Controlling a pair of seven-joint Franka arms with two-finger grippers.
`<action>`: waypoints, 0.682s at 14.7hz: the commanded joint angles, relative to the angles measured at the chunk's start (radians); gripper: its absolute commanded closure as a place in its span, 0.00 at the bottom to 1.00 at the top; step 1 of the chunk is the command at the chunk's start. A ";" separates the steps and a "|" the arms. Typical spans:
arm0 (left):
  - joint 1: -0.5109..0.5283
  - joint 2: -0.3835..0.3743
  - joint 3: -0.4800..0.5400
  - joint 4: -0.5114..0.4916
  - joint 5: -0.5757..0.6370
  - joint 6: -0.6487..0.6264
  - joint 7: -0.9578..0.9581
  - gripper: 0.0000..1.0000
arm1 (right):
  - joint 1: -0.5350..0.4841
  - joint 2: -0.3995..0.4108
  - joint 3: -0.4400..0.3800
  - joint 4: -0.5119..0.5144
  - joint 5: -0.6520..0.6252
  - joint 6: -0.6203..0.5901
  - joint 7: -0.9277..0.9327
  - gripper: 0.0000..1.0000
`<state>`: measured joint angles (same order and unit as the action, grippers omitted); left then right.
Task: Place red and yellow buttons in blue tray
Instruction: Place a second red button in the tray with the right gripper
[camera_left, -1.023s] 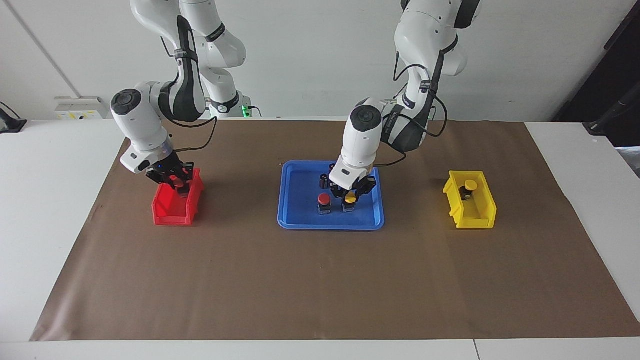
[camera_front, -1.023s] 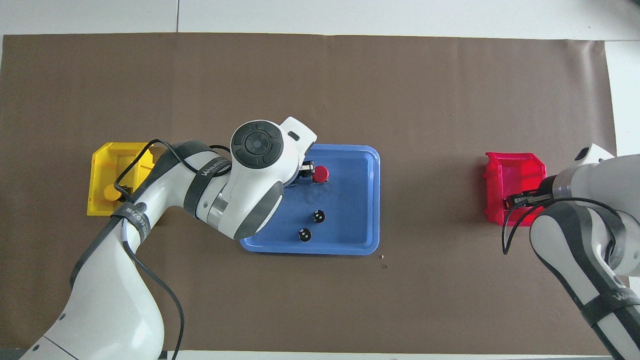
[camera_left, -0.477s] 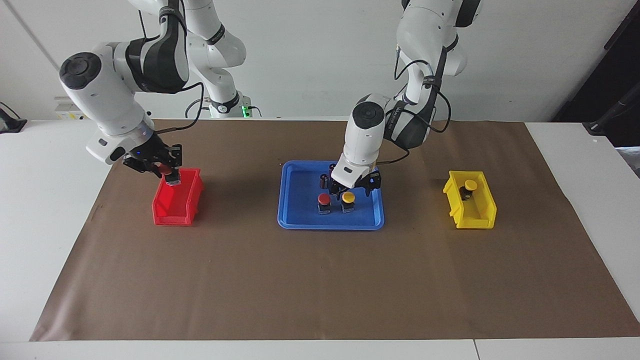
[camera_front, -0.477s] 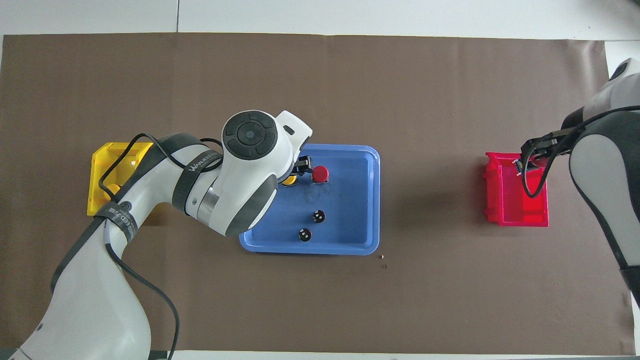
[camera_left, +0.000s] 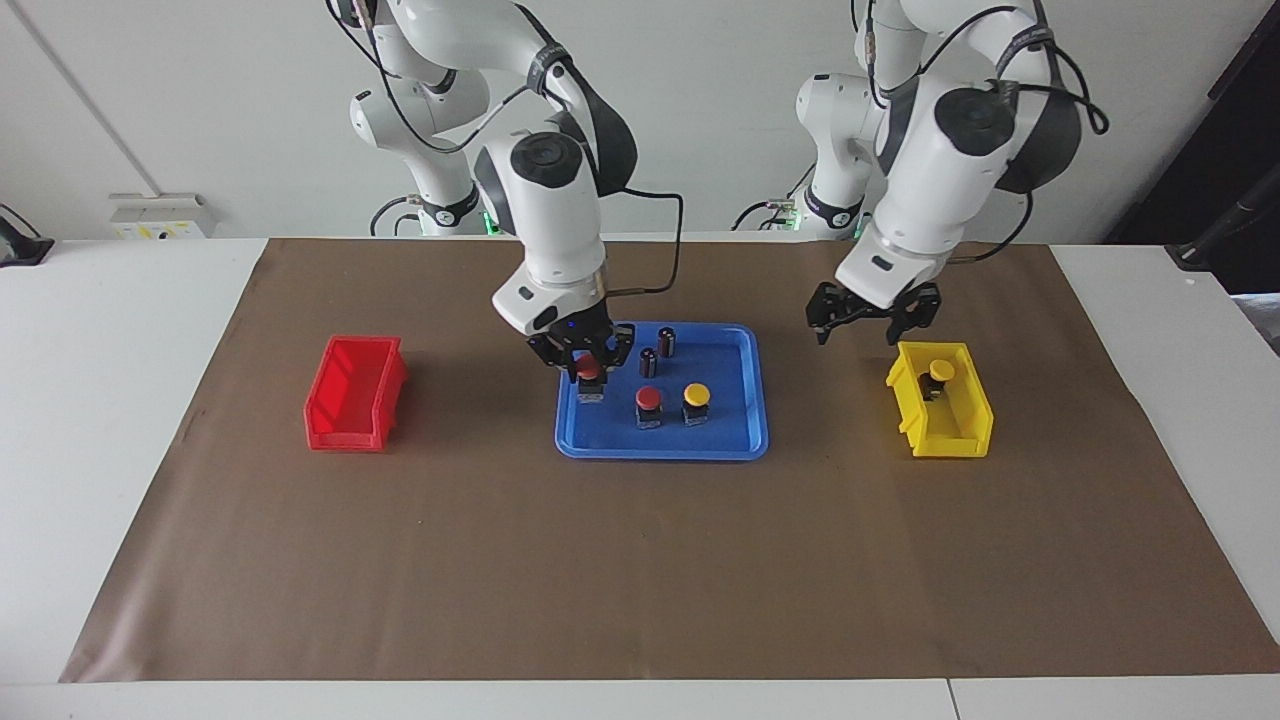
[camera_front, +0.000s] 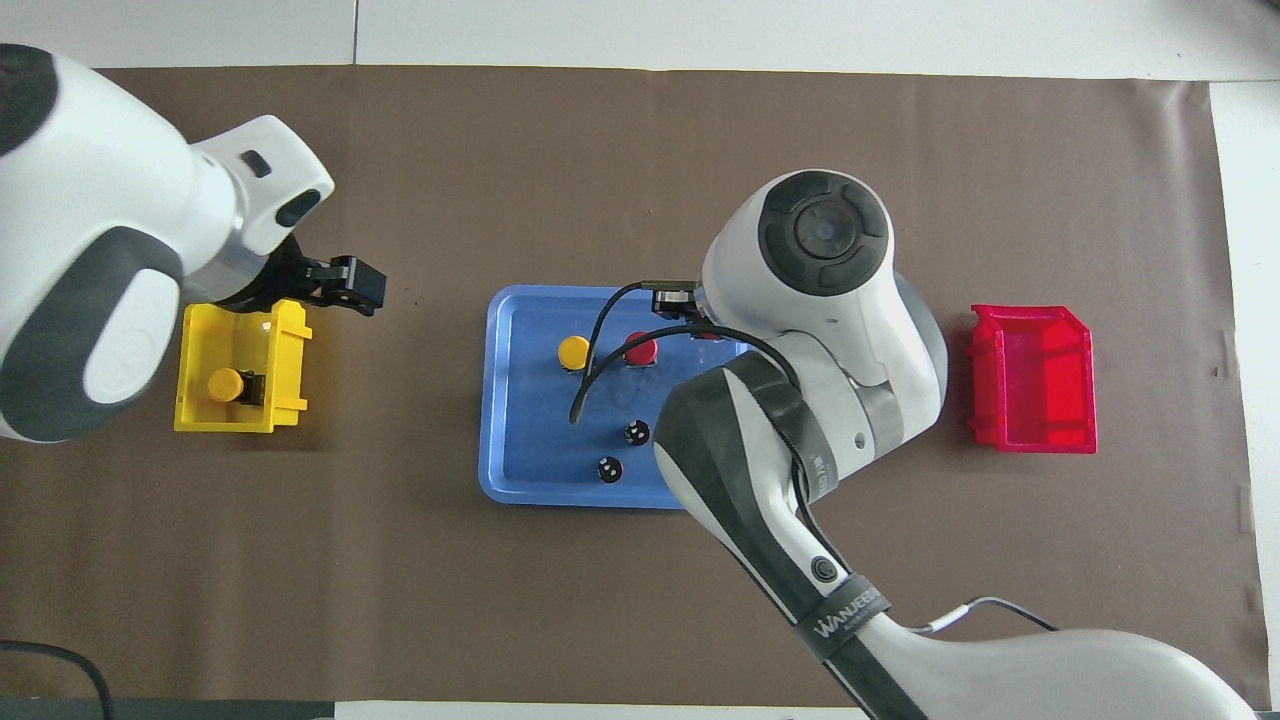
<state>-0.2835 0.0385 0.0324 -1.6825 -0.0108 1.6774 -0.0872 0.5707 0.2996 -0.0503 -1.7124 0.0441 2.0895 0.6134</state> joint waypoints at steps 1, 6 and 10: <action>0.142 -0.035 -0.009 0.091 -0.004 -0.160 0.194 0.00 | -0.025 -0.010 -0.011 -0.061 0.020 0.036 -0.007 0.81; 0.214 -0.115 -0.009 -0.054 -0.009 -0.016 0.265 0.00 | -0.022 -0.016 -0.011 -0.176 0.022 0.184 -0.012 0.79; 0.224 -0.161 -0.008 -0.345 -0.009 0.249 0.187 0.09 | -0.020 -0.013 -0.011 -0.197 0.022 0.202 -0.012 0.66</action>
<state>-0.0708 -0.0626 0.0283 -1.8690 -0.0115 1.8203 0.1532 0.5559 0.3154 -0.0645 -1.8679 0.0442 2.2614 0.6179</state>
